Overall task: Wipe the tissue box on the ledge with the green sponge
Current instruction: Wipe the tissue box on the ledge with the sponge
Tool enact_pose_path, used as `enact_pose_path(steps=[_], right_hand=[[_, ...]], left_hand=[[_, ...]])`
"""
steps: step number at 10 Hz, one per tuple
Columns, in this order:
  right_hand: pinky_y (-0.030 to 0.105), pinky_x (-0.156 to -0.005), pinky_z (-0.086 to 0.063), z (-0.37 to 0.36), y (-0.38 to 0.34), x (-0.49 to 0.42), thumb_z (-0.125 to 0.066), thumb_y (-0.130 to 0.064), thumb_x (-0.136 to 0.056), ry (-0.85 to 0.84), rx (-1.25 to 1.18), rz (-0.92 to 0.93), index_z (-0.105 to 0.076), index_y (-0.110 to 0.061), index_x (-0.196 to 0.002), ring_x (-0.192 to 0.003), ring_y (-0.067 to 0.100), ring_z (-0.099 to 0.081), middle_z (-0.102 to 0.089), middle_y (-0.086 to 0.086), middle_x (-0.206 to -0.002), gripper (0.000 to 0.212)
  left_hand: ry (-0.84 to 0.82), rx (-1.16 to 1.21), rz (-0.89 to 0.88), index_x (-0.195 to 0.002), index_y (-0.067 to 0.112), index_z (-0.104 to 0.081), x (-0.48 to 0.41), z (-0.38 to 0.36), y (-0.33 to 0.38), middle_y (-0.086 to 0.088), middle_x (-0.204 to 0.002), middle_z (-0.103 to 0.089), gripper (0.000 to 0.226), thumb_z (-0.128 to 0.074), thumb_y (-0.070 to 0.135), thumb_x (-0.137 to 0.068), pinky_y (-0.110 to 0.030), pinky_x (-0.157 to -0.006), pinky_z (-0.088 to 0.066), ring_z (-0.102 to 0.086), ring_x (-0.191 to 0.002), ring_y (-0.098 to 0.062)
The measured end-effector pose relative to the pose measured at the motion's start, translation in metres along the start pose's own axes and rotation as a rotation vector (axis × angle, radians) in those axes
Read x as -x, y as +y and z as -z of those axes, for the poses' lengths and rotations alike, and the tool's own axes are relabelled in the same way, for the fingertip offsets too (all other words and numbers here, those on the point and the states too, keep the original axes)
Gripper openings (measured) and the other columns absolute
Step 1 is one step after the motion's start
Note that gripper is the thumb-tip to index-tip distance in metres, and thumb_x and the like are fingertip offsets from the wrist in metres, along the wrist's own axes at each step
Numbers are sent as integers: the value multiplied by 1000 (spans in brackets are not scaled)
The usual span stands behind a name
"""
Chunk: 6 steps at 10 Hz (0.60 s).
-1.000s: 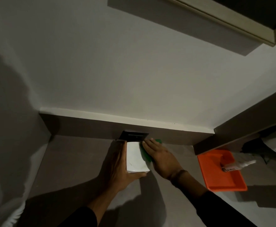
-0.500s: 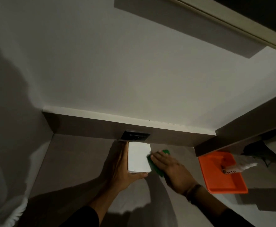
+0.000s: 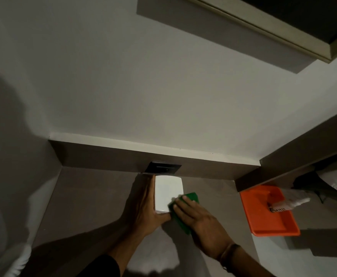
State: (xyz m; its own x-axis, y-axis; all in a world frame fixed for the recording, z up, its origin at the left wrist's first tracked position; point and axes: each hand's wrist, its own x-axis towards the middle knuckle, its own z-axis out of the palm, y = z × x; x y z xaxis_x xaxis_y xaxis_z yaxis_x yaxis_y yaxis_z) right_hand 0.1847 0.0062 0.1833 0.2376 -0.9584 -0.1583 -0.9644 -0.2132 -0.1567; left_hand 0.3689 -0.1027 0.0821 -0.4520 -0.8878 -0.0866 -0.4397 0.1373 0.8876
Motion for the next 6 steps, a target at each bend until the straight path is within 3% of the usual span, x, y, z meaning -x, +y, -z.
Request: enact_pose_path(steps=[1,2,3,4,5,6], right_hand=[[44,-124,-20,6,22,-22,-46,-3,-94,32,-61,-230,-12,-31,-157,-153,20,-11,-10,-7,-164,77],[40,-125,-16,11,28,-62,-46,-2,-93,52,-85,-265,-18,-27,-157,-153,24,-17,-18,-1,-165,74],[48,-123,-22,10,18,-110,-47,-12,-94,16,-49,-193,-25,-21,-157,-151,31,-20,-25,6,-164,66],[50,-123,-21,6,1,-107,-47,-28,-94,-27,30,-81,-23,-21,-157,-152,31,-18,-24,7,-164,68],[45,-124,-12,3,-21,-54,-43,-27,-95,-11,31,61,-18,-26,-157,-154,23,-9,-18,0,-166,67],[42,-124,-7,3,-18,-19,-41,-16,-96,-8,14,57,-13,-31,-158,-154,18,-2,-11,-6,-167,69]], left_hand=[[-73,38,1,-162,19,-31,-9,-28,-4,15,-155,-44,128,-103,45,-59,-24,-127,-34,-42,-140,4],[20,58,-19,-166,32,-18,-15,-32,-17,25,-164,-26,141,-101,57,-56,-27,-132,-23,-26,-152,6],[26,111,50,-165,45,-4,-10,-15,-10,24,-174,-10,145,-93,72,-54,-27,-130,-14,-8,-161,3],[52,110,58,-163,42,-7,-3,-12,19,6,-177,-22,140,-92,67,-55,-30,-130,-23,-23,-163,-13],[108,-166,131,-161,-8,-13,-15,-43,23,-19,-169,-40,110,-86,9,-81,-51,-127,-39,-45,-152,-40],[63,-231,15,-167,9,-14,-12,-34,-10,-4,-177,-18,113,-87,13,-80,-51,-130,-32,-32,-160,-33]])
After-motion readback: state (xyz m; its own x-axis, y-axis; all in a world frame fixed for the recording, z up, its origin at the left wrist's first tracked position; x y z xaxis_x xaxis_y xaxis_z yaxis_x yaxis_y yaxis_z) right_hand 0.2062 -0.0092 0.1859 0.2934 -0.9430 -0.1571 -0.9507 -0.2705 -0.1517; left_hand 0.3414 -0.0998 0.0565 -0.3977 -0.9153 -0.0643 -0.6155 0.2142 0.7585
